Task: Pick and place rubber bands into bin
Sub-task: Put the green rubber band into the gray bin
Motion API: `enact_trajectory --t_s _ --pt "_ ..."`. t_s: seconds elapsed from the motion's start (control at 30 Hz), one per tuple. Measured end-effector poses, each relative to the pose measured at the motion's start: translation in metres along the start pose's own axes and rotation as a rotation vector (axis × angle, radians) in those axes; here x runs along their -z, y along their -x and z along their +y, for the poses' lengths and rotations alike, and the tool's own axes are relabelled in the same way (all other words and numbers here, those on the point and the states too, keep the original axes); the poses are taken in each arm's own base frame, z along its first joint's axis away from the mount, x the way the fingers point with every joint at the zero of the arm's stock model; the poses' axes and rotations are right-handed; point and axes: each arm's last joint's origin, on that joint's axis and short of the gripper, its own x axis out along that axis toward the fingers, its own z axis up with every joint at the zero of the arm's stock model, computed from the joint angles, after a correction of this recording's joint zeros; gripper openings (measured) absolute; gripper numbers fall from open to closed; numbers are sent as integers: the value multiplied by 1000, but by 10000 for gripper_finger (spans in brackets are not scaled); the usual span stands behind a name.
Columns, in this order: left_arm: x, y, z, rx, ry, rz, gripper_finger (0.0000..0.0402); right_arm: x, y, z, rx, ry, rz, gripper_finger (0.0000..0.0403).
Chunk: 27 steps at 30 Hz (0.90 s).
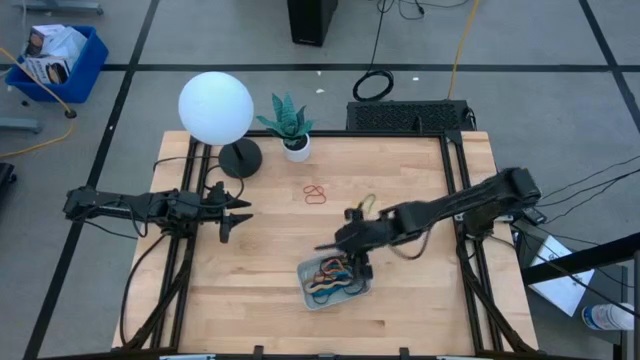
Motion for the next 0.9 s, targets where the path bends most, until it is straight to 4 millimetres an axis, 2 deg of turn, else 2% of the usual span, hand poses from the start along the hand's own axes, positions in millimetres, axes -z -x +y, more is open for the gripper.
enact_trajectory --t_s 0.3,0.5,0.63,0.9 --pt "0 0 0 0 0 -1 189 -10 100 -15 65 -43 -297 158" --pt "0 0 0 0 0 -1 189 -6 145 -20 57 -48 -441 161" --pt "0 0 0 0 0 -1 189 -7 160 -20 56 -21 -515 158" --pt "0 0 0 0 0 0 189 -6 152 -20 89 96 -467 156"
